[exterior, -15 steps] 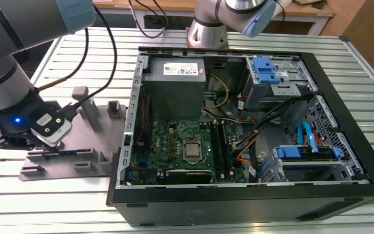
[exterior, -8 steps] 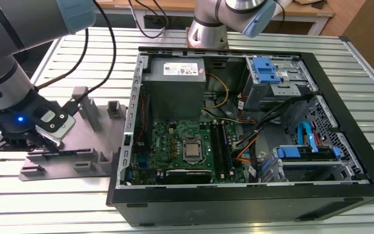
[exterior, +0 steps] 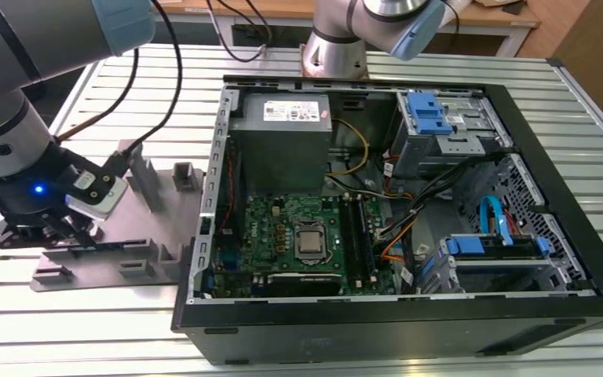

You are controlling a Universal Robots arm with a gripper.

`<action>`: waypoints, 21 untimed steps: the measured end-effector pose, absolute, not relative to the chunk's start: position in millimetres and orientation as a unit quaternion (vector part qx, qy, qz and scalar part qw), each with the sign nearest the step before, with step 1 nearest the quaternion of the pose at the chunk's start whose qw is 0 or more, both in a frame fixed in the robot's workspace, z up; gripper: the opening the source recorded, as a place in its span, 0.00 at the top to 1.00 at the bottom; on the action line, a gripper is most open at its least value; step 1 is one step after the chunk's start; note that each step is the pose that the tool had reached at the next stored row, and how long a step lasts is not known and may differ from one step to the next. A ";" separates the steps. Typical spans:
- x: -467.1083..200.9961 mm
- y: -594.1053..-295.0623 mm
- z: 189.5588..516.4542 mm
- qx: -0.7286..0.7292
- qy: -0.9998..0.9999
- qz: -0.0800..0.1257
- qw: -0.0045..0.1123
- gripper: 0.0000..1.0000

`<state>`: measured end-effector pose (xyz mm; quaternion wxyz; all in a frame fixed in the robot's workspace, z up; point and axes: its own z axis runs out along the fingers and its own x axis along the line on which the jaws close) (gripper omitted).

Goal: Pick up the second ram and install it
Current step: 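Pick up the second ram and move it above second insertion slot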

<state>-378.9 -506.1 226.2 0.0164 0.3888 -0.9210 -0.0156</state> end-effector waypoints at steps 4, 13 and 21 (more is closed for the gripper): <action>-378.9 -506.1 226.1 0.420 -0.907 -0.015 0.017 0.93; -378.9 -506.1 225.9 0.484 -0.875 -0.014 0.018 0.93; -378.9 -506.1 225.4 0.546 -0.837 -0.013 0.019 0.93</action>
